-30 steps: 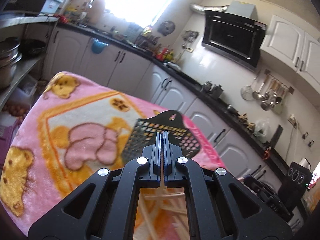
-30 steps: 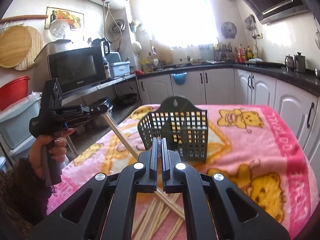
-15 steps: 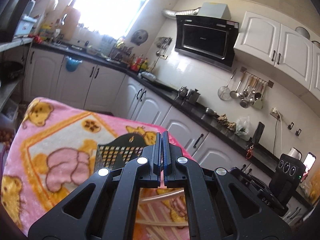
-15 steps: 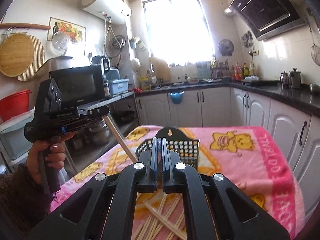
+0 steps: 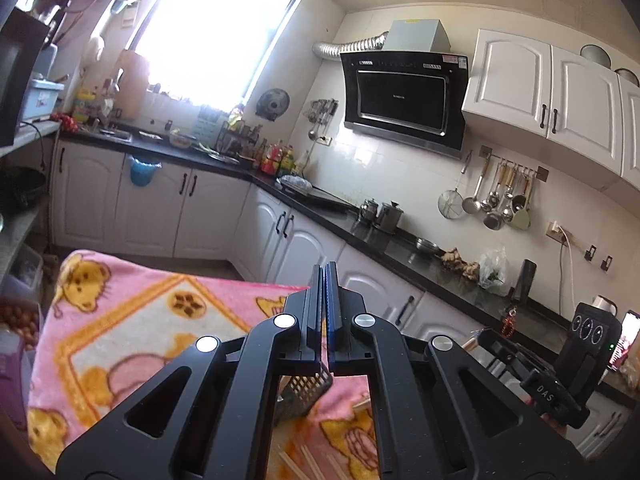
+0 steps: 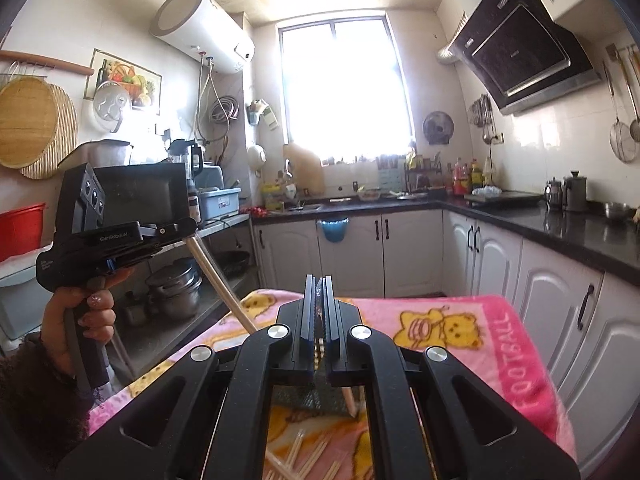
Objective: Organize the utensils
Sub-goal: 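Lift both held chopsticks and lower them upright into the green mesh basket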
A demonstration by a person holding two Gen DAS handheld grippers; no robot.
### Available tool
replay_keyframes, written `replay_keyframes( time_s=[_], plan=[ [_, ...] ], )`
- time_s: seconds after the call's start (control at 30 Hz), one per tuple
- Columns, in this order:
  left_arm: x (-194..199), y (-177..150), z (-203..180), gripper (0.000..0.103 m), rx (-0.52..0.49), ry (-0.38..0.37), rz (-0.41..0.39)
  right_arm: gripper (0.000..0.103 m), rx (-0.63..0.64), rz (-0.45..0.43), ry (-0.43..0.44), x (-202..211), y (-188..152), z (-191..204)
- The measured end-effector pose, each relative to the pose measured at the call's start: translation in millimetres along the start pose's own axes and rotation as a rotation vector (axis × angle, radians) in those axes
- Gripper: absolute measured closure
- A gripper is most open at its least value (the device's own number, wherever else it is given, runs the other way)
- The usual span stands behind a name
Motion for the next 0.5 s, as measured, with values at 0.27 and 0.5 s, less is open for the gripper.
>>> replay_keyframes(
  time_s=[0.27,0.5],
  plan=[
    [0,18,18,0.103,0.000,0.053,-0.031,0.100,0.008,-0.046,0.010,-15,26,-2],
    [-5,18,35,0.103,0.023,0.080,-0.030,0.100,0.015,-0.072,0.023,-32,46,1]
  ],
)
Point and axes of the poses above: each gripper's, at about its wrist camera, not at the fingertips, and x roughly against the way its jaws point, z to its left, y to its top, the point moved 10 cm from there along -x, roughly the way its jaws point, and after that the axes turned 1 degree about y, right-handed, at the moved point
